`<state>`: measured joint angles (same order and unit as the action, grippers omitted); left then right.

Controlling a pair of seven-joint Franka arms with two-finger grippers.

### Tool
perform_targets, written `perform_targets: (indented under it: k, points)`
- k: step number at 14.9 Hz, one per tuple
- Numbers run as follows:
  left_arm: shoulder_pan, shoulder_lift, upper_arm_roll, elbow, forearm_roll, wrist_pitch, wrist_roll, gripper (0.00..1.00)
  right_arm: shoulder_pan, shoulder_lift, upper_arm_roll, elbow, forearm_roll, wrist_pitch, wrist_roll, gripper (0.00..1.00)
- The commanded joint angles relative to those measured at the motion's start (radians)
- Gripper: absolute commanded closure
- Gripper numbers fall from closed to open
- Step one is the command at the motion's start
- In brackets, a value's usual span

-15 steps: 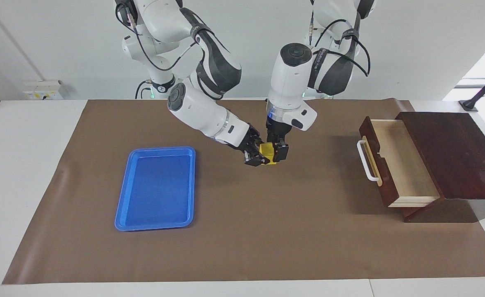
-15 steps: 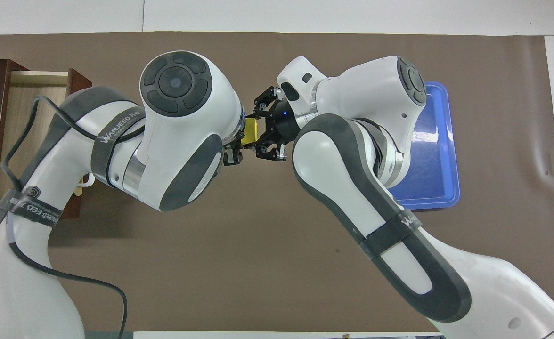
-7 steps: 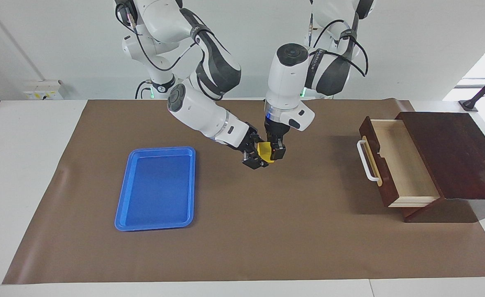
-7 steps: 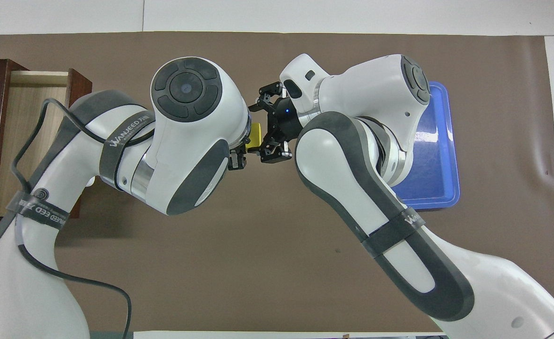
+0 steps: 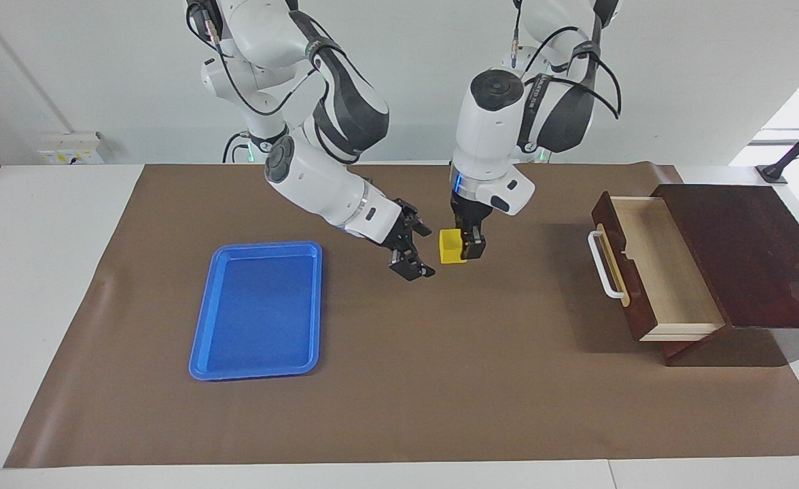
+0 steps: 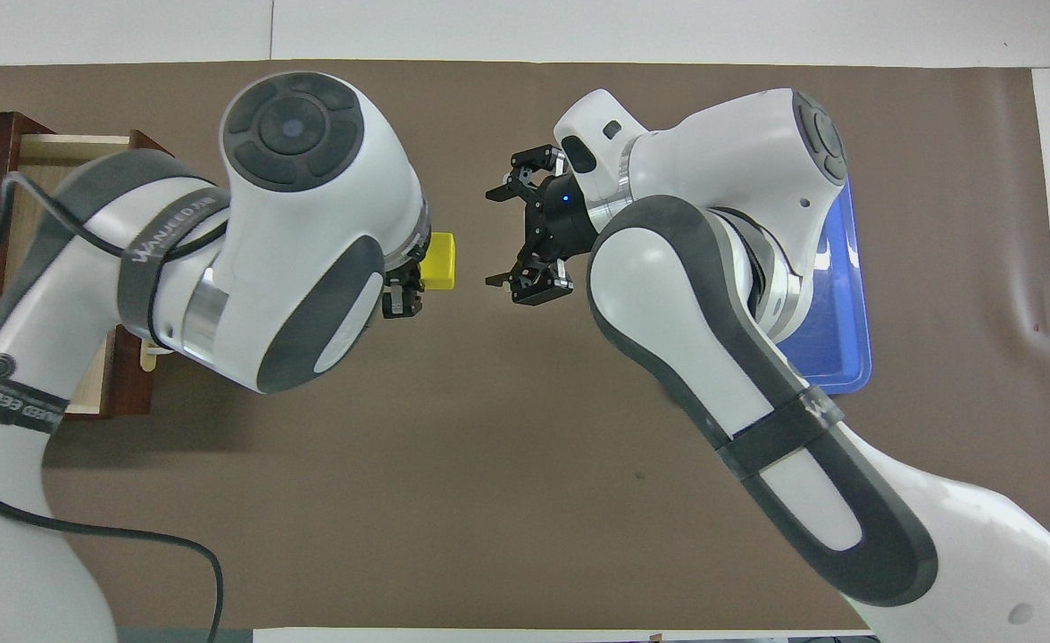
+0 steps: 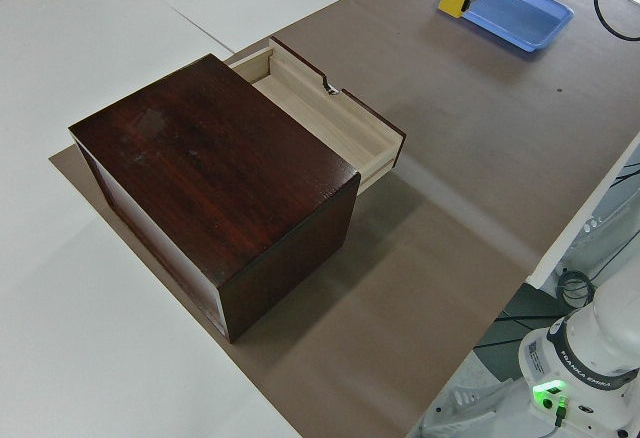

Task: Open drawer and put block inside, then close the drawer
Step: 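Lower the block into the drawer with the left gripper while the right gripper withdraws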

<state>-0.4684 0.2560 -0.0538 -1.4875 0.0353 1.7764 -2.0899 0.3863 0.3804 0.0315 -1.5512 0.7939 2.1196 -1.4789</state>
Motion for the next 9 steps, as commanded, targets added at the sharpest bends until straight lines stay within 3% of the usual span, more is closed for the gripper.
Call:
perform_targets:
  k: [1, 6, 9]
  points:
    - [0.161, -0.105, -0.006, -0.014, -0.009, -0.087, 0.173, 1.0, -0.055, -0.029, -0.002, -0.004, 0.001, -0.068, 0.063, 0.0]
    - [0.452, -0.135, -0.008, -0.051, -0.018, -0.115, 0.559, 1.0, -0.182, -0.09, -0.004, -0.003, -0.163, -0.147, 0.342, 0.0]
    - [0.577, -0.19, -0.006, -0.193, -0.038, 0.015, 0.706, 1.0, -0.256, -0.124, -0.005, 0.002, -0.263, -0.207, 0.391, 0.0]
